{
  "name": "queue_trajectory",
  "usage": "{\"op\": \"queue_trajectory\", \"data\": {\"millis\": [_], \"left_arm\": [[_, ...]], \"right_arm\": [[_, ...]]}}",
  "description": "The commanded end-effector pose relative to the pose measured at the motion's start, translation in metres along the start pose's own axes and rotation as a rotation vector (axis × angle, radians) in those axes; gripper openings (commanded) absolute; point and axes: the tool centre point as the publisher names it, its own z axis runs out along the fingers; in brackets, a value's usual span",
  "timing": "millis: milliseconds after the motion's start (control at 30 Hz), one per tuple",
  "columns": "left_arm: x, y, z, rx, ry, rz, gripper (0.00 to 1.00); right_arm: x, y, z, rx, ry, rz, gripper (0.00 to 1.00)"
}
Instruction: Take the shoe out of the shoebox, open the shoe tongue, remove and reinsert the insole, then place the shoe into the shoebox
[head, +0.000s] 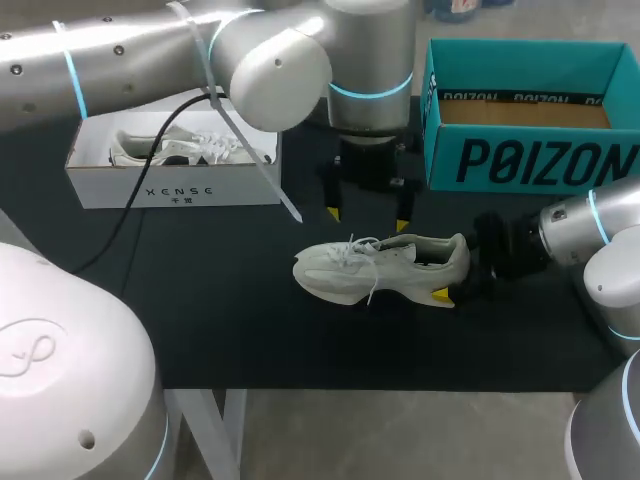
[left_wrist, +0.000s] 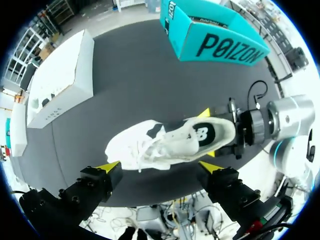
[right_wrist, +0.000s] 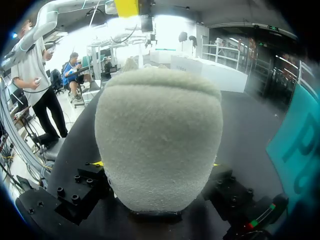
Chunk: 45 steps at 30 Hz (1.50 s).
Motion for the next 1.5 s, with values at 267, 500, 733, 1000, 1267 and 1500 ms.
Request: {"op": "queue_trajectory", "data": {"millis": [267, 500, 733, 1000, 1267, 1500], "left_arm": [[0.029, -0.014, 0.04, -0.01, -0.006, 0.011, 1.0], [0.042, -0.02, 0.063, -0.022, -0.024, 0.032, 1.0], [0.043, -0.025, 0.074, -0.018, -0.037, 0.036, 1.0], [0.036, -0.024, 0.08, -0.034, -0.119, 0.025, 1.0], [0.012, -0.019, 0.059, -0.043, -0.165, -0.004, 0.49], [0.005, -0.018, 0.048, -0.05, -0.103, -0.063, 0.0]], "right_arm": [[0.002, -0.003, 0.0, 0.004, -0.001, 0.001, 0.0], [0.002, -0.003, 0.0, 0.004, -0.001, 0.001, 0.0], [0.002, -0.003, 0.0, 0.004, -0.001, 0.001, 0.0], [0.002, -0.003, 0.0, 0.004, -0.001, 0.001, 0.0], [0.002, -0.003, 0.0, 0.004, -0.001, 0.001, 0.0], [0.002, -0.003, 0.0, 0.004, -0.001, 0.001, 0.0]]}}
